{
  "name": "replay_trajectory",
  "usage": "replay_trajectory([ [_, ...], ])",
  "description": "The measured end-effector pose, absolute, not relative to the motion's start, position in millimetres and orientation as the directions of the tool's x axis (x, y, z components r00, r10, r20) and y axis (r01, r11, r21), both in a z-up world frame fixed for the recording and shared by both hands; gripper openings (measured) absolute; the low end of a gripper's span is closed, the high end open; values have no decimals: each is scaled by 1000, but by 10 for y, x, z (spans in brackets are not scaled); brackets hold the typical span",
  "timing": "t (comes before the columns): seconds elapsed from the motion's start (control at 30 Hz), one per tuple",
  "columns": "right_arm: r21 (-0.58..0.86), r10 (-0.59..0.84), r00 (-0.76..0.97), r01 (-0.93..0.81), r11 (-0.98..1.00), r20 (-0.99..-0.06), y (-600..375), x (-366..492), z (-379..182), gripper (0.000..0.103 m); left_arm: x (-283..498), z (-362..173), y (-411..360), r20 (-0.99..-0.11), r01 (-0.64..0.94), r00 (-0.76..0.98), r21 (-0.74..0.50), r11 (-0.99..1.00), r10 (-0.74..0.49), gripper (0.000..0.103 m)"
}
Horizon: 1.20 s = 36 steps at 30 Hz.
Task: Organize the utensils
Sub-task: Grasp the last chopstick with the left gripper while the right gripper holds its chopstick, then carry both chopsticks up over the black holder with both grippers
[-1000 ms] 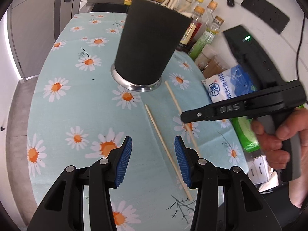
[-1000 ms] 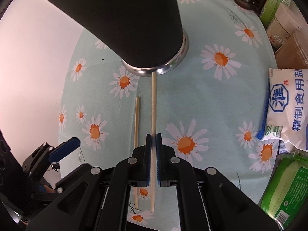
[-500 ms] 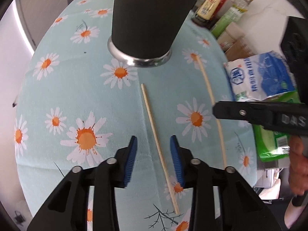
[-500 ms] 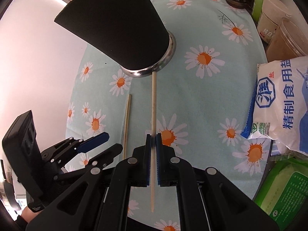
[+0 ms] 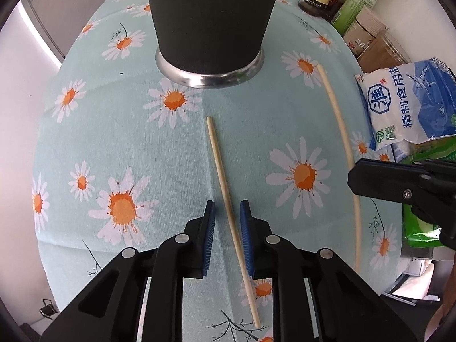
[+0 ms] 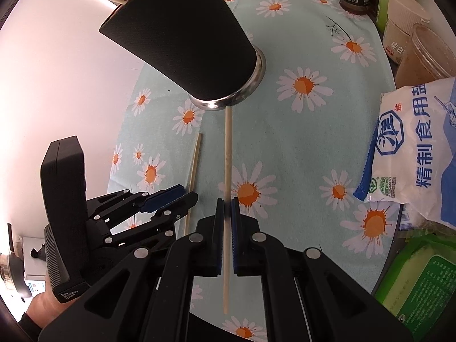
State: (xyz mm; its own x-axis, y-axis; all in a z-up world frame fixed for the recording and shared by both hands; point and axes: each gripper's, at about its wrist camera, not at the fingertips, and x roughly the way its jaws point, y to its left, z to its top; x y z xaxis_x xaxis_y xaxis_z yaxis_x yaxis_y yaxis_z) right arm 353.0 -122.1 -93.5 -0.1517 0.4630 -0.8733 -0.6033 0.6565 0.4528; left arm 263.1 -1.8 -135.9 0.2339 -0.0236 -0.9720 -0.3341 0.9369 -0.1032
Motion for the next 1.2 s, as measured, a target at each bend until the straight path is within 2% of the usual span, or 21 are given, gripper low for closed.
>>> replay_trajectory([
  [0.07,457,465,-155,-603,654,-871,-1225,3526,-934,5,2656,-1369,-11,-973,-335,230,-84,938,-5,7],
  [0.17,463,471,-157,-600,653,-868,-1276,3532,-896,5,2694,-1376,-14,-974,-333,226,-82,939,-4,4],
  [0.67,460,485,-134,-602,653,-864,-1135,3462,-838,5,2535,-1146,171,-949,-325,309,-173,930,-69,4],
  [1.2,446,555,-34,-636,630,-831,-701,3084,-414,5,2145,-497,672,-842,-255,513,-332,908,-164,4],
])
